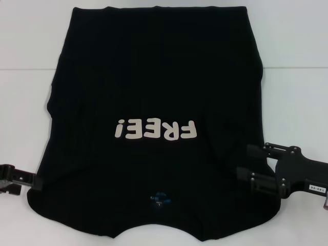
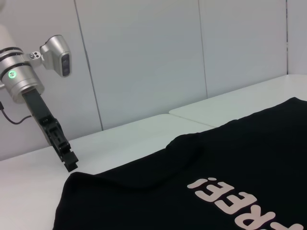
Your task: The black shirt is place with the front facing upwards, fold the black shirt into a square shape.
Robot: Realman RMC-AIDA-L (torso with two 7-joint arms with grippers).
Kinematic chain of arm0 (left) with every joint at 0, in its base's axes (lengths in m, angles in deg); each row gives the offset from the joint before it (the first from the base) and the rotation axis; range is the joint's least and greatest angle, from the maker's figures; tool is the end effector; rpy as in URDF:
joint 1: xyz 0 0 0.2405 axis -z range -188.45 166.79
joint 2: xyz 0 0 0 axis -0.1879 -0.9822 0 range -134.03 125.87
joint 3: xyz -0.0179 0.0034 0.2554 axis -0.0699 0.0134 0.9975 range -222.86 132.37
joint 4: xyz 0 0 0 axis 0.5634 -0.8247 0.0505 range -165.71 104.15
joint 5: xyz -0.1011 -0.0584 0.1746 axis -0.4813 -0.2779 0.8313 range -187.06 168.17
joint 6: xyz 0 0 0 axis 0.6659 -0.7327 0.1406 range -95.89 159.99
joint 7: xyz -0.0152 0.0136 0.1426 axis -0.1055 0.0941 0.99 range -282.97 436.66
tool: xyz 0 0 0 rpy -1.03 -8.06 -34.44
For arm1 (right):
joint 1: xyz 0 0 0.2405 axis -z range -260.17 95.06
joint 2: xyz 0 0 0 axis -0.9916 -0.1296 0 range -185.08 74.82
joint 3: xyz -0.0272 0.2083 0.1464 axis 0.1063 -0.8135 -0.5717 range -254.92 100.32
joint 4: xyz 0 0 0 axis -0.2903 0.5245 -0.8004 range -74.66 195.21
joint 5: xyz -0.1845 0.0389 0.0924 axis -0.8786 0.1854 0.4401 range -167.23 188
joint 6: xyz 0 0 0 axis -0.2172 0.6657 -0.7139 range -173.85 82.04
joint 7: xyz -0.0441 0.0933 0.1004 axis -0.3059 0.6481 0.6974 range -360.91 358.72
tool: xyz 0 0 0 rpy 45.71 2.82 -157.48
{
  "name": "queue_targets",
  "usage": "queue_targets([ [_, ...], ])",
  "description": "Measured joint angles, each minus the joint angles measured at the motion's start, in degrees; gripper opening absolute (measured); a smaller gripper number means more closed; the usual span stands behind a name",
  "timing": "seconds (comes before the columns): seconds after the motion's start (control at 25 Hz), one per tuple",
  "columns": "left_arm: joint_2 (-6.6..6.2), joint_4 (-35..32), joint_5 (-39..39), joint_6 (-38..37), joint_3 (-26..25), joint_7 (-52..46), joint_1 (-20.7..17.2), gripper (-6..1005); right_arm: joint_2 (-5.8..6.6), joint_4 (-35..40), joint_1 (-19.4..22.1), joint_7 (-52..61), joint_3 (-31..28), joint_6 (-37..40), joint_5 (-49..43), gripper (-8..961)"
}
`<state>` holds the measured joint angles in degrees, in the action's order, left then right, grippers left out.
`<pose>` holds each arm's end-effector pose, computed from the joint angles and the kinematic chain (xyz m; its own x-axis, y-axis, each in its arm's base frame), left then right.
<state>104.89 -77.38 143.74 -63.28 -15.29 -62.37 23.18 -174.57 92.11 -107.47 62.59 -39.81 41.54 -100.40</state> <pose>-0.3370 0.3280 0.0976 0.1391 0.9746 0.1756 0.9680 -0.0964 -0.2318 0.2942 0.3018 -0.0113 0.8012 -0.2394 -0.5484 -0.4311 -0.8665 -0.2516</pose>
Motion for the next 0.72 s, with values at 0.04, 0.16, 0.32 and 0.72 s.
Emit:
queue_targets([
  [0.04, 0.04, 0.29, 0.01, 0.23, 0.01, 0.09, 0.02, 766, 0.00, -0.01, 0.04, 0.00, -0.03, 0.08, 0.01, 682],
  [0.16, 0.26, 0.83, 0.03, 1.09, 0.34, 0.43, 0.03, 766, 0.00, -0.02, 0.09, 0.15, -0.07, 0.22, 0.03, 682],
  [0.32, 0.80, 0.97, 0.06, 3.09, 2.72, 0.47, 0.00, 766, 0.06, -0.02, 0.03, 0.48, 0.00, 0.45, 0.04, 682],
  [0.72, 1.71, 0.98, 0.08, 4.12, 4.55, 1.04, -0.25, 756, 0.19, -0.02, 0.19, 0.65, -0.02, 1.37, -0.01, 683],
])
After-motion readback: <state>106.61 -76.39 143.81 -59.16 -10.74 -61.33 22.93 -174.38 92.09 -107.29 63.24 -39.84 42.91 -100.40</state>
